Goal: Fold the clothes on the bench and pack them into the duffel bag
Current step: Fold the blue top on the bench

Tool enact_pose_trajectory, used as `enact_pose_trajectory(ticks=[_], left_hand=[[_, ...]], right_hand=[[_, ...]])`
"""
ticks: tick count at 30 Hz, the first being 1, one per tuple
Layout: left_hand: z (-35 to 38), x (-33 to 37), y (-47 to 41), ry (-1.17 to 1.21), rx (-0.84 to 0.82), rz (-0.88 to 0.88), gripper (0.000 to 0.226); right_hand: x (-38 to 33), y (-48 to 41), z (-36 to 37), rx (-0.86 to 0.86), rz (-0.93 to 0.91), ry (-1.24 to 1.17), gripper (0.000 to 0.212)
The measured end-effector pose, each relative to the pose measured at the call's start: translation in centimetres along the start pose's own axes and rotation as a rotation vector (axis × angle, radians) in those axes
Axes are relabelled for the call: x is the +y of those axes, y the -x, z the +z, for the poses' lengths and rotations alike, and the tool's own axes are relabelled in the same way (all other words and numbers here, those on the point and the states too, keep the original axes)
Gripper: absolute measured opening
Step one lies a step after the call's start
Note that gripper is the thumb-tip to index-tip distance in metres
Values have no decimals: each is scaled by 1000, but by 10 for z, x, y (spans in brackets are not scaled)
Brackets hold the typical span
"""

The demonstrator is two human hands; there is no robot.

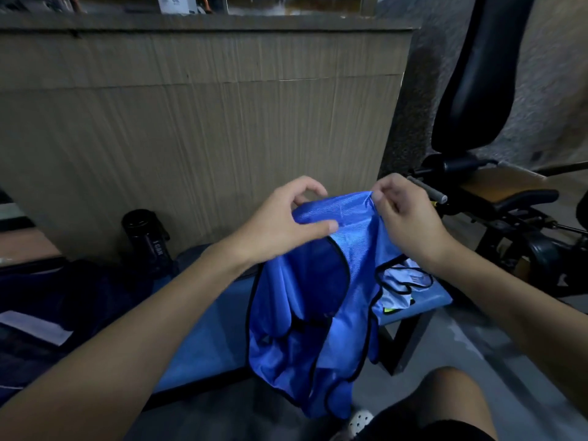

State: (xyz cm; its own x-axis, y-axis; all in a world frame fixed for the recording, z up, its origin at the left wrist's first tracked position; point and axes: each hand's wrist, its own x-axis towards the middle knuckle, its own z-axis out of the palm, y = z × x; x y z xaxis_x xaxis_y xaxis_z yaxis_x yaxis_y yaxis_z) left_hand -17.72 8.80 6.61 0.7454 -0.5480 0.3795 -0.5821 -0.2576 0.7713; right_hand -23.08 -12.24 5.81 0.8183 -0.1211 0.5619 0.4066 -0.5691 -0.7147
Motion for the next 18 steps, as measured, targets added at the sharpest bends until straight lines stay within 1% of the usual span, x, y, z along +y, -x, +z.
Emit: enact_pose_trajectory(ticks=[1, 2, 4, 6, 7, 9, 10, 11, 12, 13, 15, 16, 17, 18], left_hand=[[0, -1, 1, -54, -46, 35, 31], [0, -1, 2, -97, -69, 55, 23], [0, -2, 2, -165, -59, 63, 7], [1, -1, 0, -166, 0, 53, 12], [0, 0, -1, -123, 35, 43, 14], [-3, 6, -4, -34, 112, 9, 17], [-5, 9, -6, -7, 138, -14, 20], [-7, 12, -7, 6, 151, -34, 24], [-8, 14, -7, 5, 158, -43, 27], [-10, 15, -7, -4, 161, -50, 29], [-12, 14, -8, -21, 175, -60, 34], [-12, 11, -8, -37, 179, -63, 38], [-13, 7, -8, -57, 180, -77, 41], [-13, 4, -8, -68, 182, -96, 44]], right_hand=[[-3, -2, 0, 4, 12, -15, 28], [-5, -4, -1, 3, 39, -24, 27], [-6, -7, -1, -37, 77, -18, 23], [-7, -5, -2, -92, 74, -8, 13], [-6, -2, -3, -140, 67, 1, 5], [-3, 3, -10, -269, 69, 95, 44], [0, 6, -12, -330, 61, 194, 58], [3, 8, -14, -351, 30, 292, 59], [5, 10, -13, -331, 5, 371, 51], [6, 11, -13, -278, -27, 399, 40], [4, 9, -14, -159, -60, 349, 22], [1, 7, -15, -123, -60, 305, 16], [-4, 5, -16, -112, -52, 255, 14], [-9, 3, -16, -119, -25, 202, 17]])
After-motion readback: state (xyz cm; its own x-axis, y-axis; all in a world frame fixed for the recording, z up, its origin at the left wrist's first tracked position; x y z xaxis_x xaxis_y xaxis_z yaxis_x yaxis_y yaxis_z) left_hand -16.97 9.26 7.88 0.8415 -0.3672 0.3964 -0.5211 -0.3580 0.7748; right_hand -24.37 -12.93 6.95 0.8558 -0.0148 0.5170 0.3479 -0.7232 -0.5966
